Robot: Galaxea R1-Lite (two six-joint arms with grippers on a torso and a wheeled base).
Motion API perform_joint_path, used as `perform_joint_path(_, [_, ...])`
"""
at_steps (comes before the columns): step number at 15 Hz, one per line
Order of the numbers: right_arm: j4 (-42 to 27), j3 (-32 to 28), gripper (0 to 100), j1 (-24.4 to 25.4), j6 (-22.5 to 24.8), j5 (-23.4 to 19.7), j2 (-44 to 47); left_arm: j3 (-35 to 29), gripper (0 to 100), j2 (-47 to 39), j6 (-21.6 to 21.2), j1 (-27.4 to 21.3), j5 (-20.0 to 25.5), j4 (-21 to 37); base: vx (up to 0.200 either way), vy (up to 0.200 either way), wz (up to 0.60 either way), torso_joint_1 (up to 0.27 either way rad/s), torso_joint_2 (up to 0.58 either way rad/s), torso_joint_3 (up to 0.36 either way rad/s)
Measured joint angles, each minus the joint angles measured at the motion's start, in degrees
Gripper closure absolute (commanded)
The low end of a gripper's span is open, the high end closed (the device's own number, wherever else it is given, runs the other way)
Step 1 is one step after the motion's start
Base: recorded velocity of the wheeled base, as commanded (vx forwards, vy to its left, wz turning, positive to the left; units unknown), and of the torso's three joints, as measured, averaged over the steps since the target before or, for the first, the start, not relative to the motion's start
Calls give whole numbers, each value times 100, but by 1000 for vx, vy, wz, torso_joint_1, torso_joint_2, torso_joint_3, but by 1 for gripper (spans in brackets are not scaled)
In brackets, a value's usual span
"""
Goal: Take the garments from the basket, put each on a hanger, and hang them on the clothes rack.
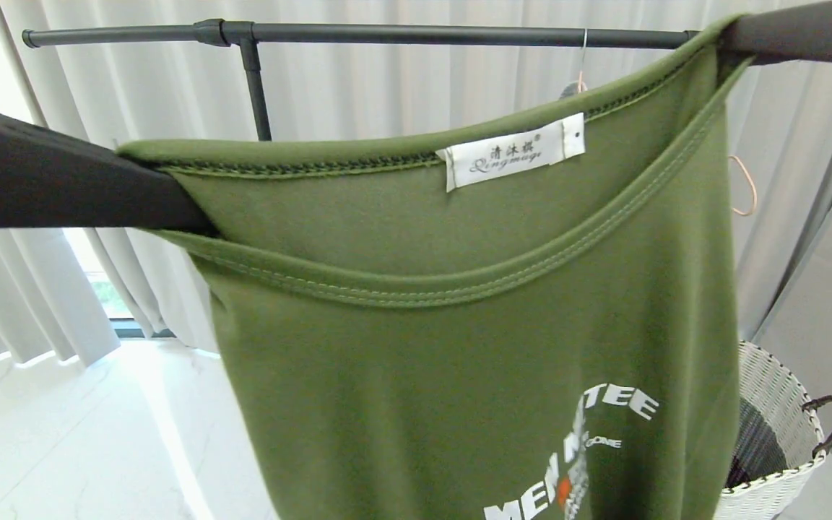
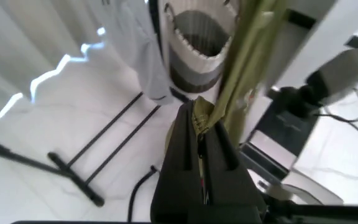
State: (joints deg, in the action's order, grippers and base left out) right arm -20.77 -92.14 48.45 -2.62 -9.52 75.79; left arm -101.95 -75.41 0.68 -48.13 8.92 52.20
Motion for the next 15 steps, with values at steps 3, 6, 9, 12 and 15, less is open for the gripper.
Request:
perform_joint_path(3, [422, 40, 100, -21, 0, -2, 369, 0, 100, 201, 5, -241, 468, 2, 0, 0, 0, 0, 0, 0])
perform_joint_path(6, [433, 52, 100, -24, 0, -2, 533, 24, 100, 300, 35, -401, 495, 2, 0, 0, 0, 0, 0, 0])
perform_joint_path(9, [419, 60, 100, -121, 2, 5, 561, 27, 100, 336, 35, -413, 492, 0, 0, 0, 0, 0, 0, 0])
perform_joint_path(12, [272, 40, 100, -412, 24, 11, 445, -22, 100, 289, 2, -341, 460, 0, 0, 0, 0, 0, 0, 0])
perform_joint_path(15, [-613, -161, 100, -645, 101, 24, 130, -284, 100, -28, -161, -13, 229, -15, 0, 0, 0, 0, 0, 0])
